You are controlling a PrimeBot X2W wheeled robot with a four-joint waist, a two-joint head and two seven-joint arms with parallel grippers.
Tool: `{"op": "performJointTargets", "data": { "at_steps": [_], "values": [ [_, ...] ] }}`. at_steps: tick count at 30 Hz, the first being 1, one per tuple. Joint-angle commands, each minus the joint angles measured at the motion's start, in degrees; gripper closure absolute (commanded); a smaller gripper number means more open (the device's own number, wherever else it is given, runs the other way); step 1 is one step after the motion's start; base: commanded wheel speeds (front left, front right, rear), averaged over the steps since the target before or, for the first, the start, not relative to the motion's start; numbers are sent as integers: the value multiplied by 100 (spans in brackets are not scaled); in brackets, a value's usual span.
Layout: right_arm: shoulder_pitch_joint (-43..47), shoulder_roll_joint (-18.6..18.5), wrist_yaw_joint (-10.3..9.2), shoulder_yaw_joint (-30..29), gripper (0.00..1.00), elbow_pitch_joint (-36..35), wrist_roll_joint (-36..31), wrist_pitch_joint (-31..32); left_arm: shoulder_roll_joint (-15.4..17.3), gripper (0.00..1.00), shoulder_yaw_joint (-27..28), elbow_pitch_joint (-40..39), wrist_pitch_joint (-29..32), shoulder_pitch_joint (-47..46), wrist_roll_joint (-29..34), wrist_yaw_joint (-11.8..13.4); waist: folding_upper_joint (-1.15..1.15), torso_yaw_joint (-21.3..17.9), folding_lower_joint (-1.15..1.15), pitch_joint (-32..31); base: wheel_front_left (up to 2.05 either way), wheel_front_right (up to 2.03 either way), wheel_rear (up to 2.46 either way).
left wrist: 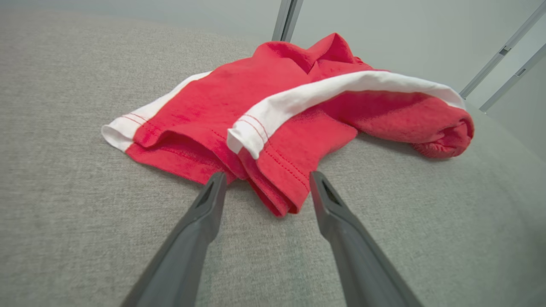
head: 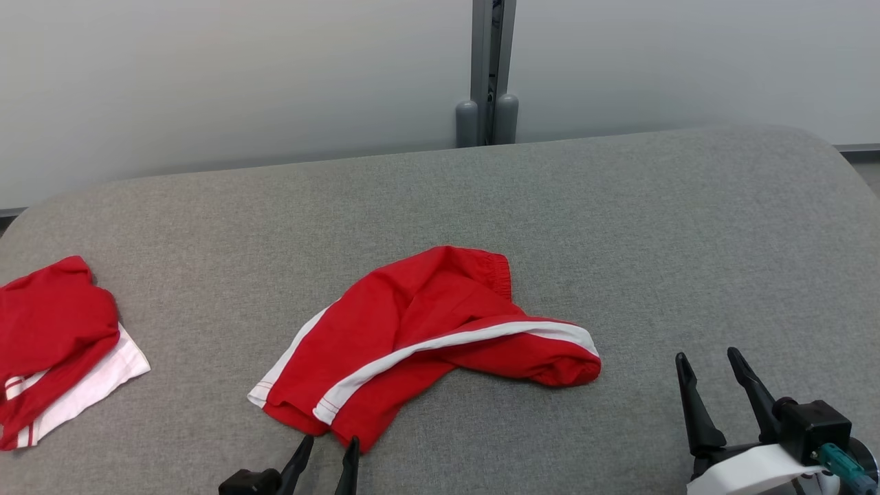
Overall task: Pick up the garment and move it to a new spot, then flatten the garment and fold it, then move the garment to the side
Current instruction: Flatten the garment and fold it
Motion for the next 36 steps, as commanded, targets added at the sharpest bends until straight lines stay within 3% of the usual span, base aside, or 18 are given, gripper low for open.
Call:
{"op": "performJointTargets", "data": {
  "at_steps": [1, 14, 32, 33, 36],
  "values": [
    [-70, -11, 0, -14, 0, -16, -24, 1, 24, 0, 5, 17, -2, -127, -41, -33, 0, -14, 0, 44, 0, 0, 0],
    [-263, -74, 0, -10, 0, -31, -16, 1, 24, 0, 69, -36, -2, -421, -167, -137, 0, -150, 0, 354, 0, 0, 0],
    [-291, -36, 0, -17, 0, 28, -36, 1, 24, 0, 117, -565, -2, -212, -116, -234, 0, -44, 0, 363, 0, 0, 0],
    [-288, -35, 0, -16, 0, 32, -33, 1, 24, 12, 114, -579, -2, -204, -120, -244, 0, -38, 0, 361, 0, 0, 0],
    [-288, -31, 0, -3, 0, 43, -24, 1, 24, 74, 135, -614, -2, -203, -120, -246, 0, -31, 0, 365, 0, 0, 0]
  ]
}}
